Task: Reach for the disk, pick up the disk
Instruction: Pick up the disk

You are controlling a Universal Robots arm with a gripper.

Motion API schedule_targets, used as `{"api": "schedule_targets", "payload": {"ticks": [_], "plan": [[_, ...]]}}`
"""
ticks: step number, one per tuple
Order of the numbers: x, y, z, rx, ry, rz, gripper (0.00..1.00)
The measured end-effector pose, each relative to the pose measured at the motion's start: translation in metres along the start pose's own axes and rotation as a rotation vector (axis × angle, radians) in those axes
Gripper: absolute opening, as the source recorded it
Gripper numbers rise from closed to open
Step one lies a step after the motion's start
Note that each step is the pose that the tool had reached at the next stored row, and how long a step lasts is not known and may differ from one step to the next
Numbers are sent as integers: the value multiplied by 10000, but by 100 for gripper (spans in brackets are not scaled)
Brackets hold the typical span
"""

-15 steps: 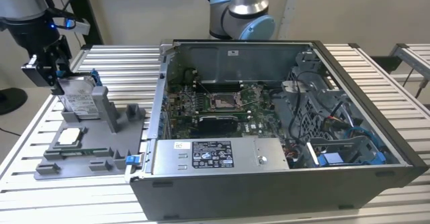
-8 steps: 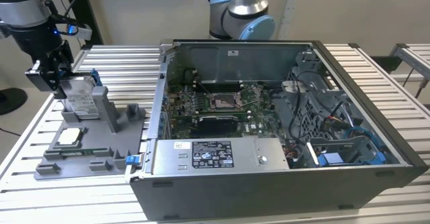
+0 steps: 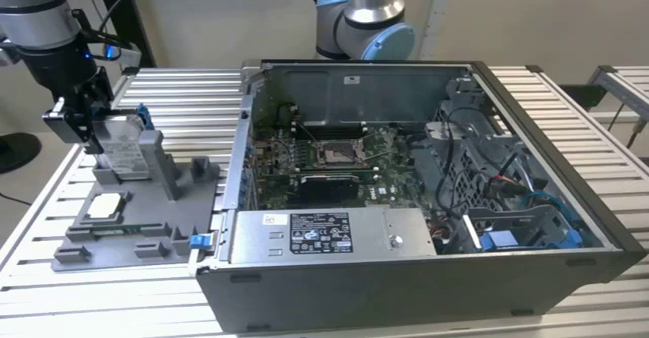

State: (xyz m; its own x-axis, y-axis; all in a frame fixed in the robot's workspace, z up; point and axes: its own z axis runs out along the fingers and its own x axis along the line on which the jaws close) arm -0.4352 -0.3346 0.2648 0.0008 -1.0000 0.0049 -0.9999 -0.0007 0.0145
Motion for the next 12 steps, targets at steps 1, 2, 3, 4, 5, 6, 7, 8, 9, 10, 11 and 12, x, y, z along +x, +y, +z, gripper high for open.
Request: {"api": "schedule_targets", "payload": {"ticks": [1, 2, 3, 4, 5, 6, 7, 8, 9, 10, 11, 12], "plan": [[0, 0, 9, 1, -3, 0, 100], [-1, 0, 15, 0, -10, 1, 100], [0, 0, 18, -1, -19, 1, 100], [0, 0, 22, -1, -31, 0, 100], [0, -1, 27, 1, -44, 0, 100], [0, -1, 33, 2, -53, 0, 100], [-1, -1, 40, 3, -58, 0, 100], [0, -1, 46, 2, -62, -1, 100], [0, -1, 50, -1, -63, -1, 100], [0, 0, 55, -2, -65, -1, 100], [0, -1, 58, -3, -65, -1, 100], [0, -1, 62, -5, -65, -1, 100]]}}
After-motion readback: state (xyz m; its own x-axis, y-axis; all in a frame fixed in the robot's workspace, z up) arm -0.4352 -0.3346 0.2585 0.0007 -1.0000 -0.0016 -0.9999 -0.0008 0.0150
